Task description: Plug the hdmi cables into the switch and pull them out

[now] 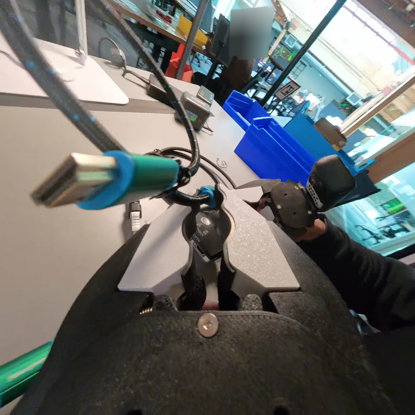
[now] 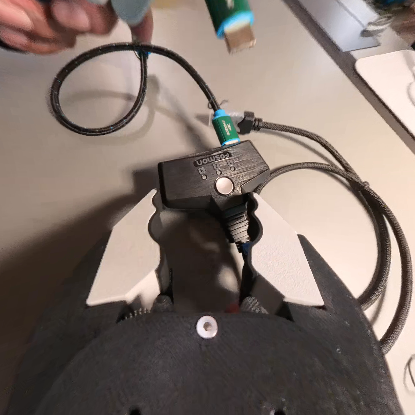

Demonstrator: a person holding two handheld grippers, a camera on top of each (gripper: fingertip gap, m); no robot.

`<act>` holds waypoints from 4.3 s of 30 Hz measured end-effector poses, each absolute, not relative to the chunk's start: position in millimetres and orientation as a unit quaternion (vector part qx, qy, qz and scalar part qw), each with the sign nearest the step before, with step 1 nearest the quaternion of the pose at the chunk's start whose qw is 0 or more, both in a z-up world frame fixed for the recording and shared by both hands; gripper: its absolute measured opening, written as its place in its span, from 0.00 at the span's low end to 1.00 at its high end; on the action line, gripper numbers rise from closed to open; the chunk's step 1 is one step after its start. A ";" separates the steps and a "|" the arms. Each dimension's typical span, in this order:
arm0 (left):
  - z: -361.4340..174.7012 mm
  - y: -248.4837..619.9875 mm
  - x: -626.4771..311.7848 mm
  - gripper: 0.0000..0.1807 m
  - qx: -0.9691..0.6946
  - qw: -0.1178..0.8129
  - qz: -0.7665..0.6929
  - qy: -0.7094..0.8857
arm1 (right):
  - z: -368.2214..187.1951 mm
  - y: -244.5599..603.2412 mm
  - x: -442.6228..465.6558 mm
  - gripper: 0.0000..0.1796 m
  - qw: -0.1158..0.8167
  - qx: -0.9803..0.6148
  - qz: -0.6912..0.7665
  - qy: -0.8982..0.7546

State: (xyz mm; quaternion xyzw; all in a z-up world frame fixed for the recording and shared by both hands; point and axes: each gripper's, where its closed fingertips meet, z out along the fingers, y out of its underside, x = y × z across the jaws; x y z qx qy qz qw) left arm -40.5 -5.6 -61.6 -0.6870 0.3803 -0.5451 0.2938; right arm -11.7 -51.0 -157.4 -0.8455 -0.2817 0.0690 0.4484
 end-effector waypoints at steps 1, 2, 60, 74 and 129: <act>-64.5 -6.6 -34.4 0.08 -0.684 0.282 -0.558 0.376 | -153.5 -50.4 -6.7 0.44 0.461 -0.843 0.066 -0.270; -68.2 -8.2 -29.9 0.08 -0.682 0.272 -0.569 0.372 | -150.0 -50.0 -1.5 0.43 0.473 -0.840 0.061 -0.260; -114.7 -34.9 -23.6 0.08 -0.700 0.188 -0.614 0.311 | -146.6 -60.1 21.5 0.36 0.469 -0.835 0.092 -0.273; -103.1 -29.4 -25.1 0.09 -0.686 0.263 -0.604 0.310 | -141.1 -48.8 12.7 0.34 0.491 -0.837 0.070 -0.229; 6.6 -46.1 -64.1 0.17 -0.474 0.388 -0.701 0.366 | 60.3 -132.8 107.3 0.17 0.516 -0.752 -0.333 -0.239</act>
